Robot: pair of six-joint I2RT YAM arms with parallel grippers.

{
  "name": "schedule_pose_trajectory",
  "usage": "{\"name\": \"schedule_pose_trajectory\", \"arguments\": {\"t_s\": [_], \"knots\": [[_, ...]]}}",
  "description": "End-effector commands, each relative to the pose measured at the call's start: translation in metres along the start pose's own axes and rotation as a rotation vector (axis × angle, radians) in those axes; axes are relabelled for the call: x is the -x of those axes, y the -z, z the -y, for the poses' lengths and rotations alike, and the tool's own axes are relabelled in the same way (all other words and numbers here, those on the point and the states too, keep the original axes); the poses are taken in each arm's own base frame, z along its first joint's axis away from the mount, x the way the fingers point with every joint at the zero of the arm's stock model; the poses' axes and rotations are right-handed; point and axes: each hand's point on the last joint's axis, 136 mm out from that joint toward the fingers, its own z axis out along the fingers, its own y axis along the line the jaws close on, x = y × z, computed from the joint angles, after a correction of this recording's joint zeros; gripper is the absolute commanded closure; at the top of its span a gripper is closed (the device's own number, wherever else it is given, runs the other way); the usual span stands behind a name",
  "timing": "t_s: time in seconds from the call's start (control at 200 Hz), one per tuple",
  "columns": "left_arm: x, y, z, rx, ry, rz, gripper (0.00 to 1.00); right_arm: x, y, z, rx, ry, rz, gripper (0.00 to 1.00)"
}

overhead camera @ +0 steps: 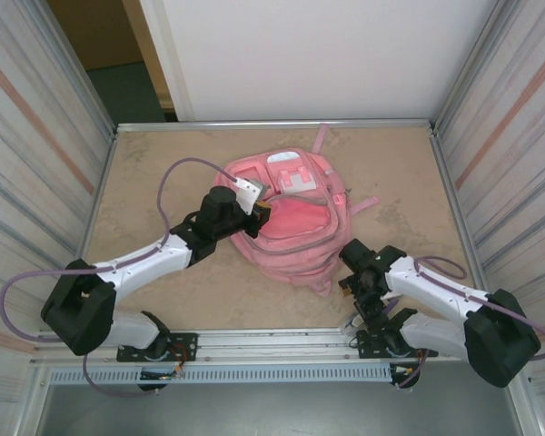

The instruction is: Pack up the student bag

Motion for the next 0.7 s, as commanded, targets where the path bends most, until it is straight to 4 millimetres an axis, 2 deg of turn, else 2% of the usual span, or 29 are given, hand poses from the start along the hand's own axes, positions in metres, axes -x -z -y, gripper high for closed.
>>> {"name": "schedule_pose_trajectory", "arguments": {"t_s": [0.0,0.035,0.215,0.541,0.691], "knots": [[0.022,0.013,0.004,0.001,-0.019,0.076,1.0,0.006,-0.006,-0.006,0.029,-0.062,0.043,0.01],[0.022,0.013,0.004,0.001,-0.022,0.077,1.0,0.008,-0.005,-0.006,0.028,-0.061,0.061,0.0],[0.019,0.012,0.005,0.002,-0.02,0.068,1.0,0.007,-0.007,-0.015,0.082,-0.054,0.06,0.15],[0.018,0.01,0.005,0.0,-0.012,0.063,1.0,0.006,0.002,-0.024,0.117,-0.044,0.077,0.53],[0.018,0.01,0.005,0.001,-0.011,0.059,1.0,0.002,0.013,-0.033,0.151,-0.03,0.071,0.54]]}}
